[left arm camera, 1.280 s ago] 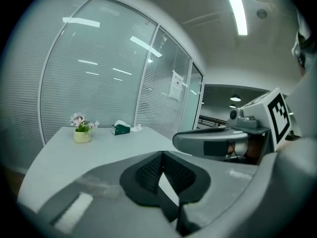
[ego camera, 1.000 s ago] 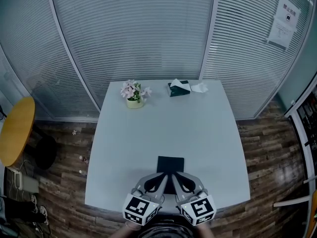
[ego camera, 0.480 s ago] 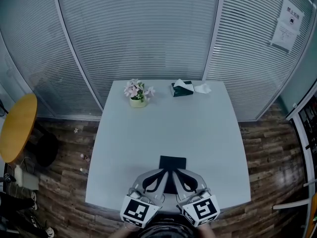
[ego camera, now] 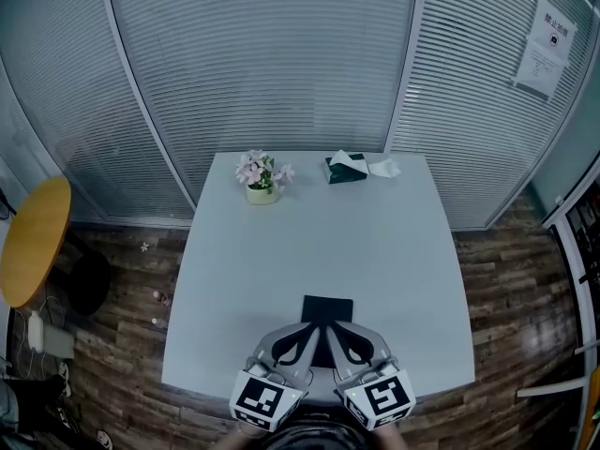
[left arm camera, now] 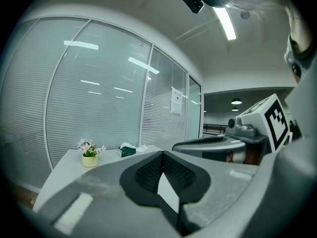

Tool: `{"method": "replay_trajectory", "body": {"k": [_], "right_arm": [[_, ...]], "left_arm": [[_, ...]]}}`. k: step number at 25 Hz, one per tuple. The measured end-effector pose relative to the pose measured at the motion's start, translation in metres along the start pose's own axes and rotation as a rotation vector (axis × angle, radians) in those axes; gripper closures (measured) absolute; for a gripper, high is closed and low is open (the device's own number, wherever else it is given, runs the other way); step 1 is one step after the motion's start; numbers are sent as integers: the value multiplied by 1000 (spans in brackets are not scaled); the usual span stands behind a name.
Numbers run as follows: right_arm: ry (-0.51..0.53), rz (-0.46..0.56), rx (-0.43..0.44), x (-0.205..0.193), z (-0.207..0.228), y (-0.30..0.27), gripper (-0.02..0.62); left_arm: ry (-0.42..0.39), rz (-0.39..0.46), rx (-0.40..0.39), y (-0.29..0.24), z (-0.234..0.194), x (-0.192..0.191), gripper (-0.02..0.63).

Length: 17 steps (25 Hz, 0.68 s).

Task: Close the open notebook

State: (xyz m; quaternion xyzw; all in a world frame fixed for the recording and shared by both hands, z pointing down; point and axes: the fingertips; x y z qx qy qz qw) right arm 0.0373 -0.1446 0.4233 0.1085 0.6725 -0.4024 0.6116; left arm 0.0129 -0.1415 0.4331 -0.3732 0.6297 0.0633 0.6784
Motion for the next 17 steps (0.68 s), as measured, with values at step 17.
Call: {"method": "replay_trajectory", "body": {"k": [17], "right_arm": [[4,-29,5,-4,-3,-2,595]], "left_arm": [[41,-11,-21,-4,-1,-7,603]]}}
Point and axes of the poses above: the fingertips, and each gripper's own axes: y backward along the fingers, z to its right, x out of its top, and after that the axes turned 14 degrees about -z, right-handed
